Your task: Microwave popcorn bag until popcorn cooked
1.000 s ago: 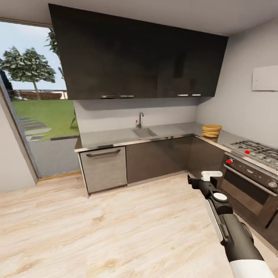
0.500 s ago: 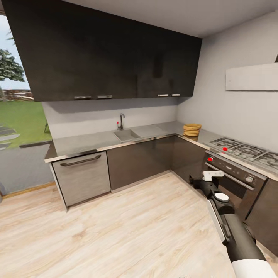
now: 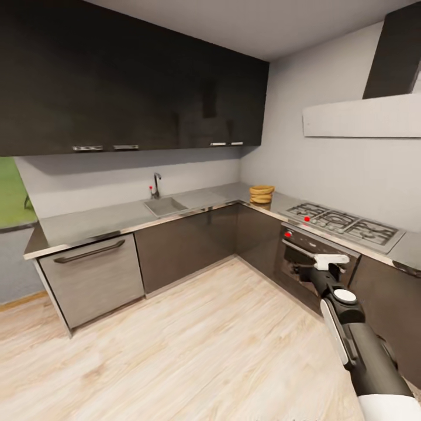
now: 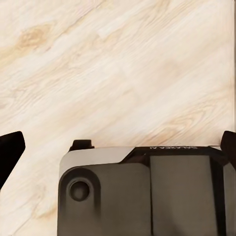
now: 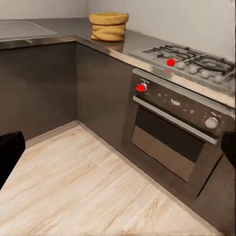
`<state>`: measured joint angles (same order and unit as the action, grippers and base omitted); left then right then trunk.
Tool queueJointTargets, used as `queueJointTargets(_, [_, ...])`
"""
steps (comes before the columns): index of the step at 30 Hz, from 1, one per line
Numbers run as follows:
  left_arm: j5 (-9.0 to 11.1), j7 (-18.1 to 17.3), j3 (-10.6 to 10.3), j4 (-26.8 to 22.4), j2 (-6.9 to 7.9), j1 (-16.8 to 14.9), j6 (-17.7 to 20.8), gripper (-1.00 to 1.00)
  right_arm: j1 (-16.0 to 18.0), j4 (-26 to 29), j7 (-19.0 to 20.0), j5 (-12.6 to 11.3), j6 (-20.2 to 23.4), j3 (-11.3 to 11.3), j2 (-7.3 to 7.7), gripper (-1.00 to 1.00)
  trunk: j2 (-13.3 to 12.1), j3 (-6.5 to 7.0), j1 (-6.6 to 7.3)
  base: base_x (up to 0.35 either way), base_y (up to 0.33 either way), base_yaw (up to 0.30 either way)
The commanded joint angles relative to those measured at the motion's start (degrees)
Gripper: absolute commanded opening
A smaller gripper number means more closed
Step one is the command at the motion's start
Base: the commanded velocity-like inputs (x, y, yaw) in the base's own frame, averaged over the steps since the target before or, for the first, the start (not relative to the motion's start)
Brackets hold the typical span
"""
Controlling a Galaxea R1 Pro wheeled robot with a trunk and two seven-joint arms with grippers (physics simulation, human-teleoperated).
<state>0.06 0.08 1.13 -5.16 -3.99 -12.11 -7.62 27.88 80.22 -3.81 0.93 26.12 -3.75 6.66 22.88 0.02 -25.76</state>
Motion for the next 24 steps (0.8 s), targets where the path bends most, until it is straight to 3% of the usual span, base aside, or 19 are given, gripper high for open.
queueJointTargets(1, [0.0,0.0,0.1,0.1,-0.02,0.0,-0.2,1.0,0.0,0.0,-0.1,0.1,0.3,-1.4,0.02,1.0,0.0,-0.02,-0.02,0.0,0.0,-0.3])
queueJointTargets(3, [0.0,0.0,0.1,0.1,-0.02,0.0,-0.2,1.0,0.1,-0.1,0.0,0.1,0.3,-3.1,0.3,1.0,0.0,-0.02,-0.02,0.109,-0.011,-0.3])
queueJointTargets(8, [0.0,0.0,0.1,0.1,-0.02,0.0,-0.2,1.0,0.1,-0.8,-0.1,0.0,0.2,-3.5,1.64,1.0,0.0,-0.02,-0.02,0.261,-0.067,-0.3])
queueJointTargets(24, [0.0,0.0,0.1,0.1,-0.04,0.0,-0.2,1.0,0.2,-1.1,-0.3,0.1,0.2,-3.5,1.53,1.0,0.0,-0.02,-0.02,0.017,-0.003,-0.3])
